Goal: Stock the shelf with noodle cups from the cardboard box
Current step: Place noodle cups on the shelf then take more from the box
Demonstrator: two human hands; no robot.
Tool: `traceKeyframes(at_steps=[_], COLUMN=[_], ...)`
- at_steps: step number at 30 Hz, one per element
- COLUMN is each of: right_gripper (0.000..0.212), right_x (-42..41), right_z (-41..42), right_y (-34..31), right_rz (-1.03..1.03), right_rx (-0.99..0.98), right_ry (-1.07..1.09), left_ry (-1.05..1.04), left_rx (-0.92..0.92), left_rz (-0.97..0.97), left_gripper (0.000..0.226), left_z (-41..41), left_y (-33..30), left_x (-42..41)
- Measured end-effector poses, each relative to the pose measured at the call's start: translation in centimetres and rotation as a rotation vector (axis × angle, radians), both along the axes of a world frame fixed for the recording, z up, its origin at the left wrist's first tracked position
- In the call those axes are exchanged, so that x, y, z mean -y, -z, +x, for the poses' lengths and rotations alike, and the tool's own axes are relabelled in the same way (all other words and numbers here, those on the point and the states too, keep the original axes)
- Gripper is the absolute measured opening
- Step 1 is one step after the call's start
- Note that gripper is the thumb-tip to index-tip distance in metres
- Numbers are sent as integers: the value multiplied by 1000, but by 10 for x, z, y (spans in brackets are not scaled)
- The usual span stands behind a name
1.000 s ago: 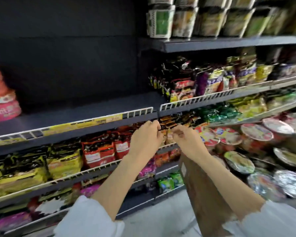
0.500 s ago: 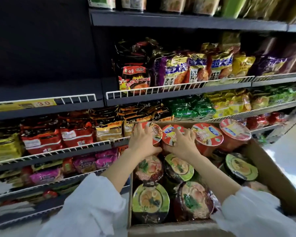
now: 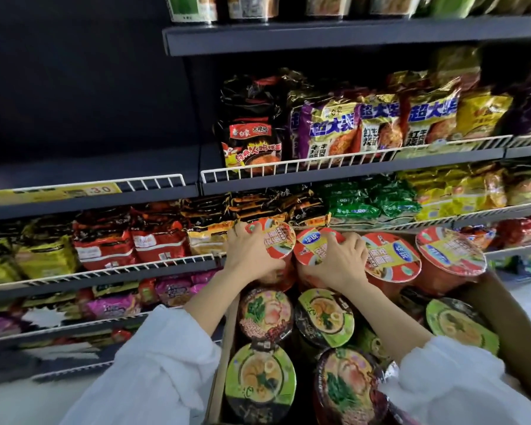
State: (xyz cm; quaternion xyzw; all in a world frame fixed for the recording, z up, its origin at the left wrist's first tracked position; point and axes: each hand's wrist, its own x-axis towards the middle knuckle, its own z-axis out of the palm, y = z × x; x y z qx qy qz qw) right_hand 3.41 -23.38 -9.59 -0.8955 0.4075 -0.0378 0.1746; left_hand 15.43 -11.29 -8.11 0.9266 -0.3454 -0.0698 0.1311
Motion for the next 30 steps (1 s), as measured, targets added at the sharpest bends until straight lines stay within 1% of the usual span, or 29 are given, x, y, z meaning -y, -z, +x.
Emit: traceKeyframes(at_steps=[3,5,7,10,14,17,19,22,25,28,30], right_gripper=[94,89,85,87,85,90,96,100,100,101,103], right_x=[-3,-9,-16,-31,-62,-88,-109,-145,-177,-199,-206], right_z=[-5,-8,-7,0,25,58,86,135,186,234,263], right_y=[-16,-25,-29,-36,-58,-75,-83,-90,-94,-99,-104], right_rz=[67,141,166,153,161,166,174,227,294,320,323], right_rx=[141,211,222,213,310,339,341,421,510,563,604], right_ry=[-21,-53,-89,-153,-256,-345,-394,-386,-365,-361,-330], left_ry=[0,26,37,47,10,-29,-18,14,9,8,42], left_rx=[-26,-13,-21,-28,24,33,27,18,-48,-130,-205], left_rz=[-235,-314,-375,-533,-744,-885,-904,-870,-957,-1018,-1028], left_gripper=[99,98,98,93,87,88,88,87,86,95,104], left_z=[-4,-7,-7,-5,8,35,56,94,140,185,213], left_y=[-16,-28,-39,-56,-86,-102,-107,-107,-111,-122,-132], left_x=[-13,-24,-36,-58,-94,-123,-139,-161,-183,-199,-204])
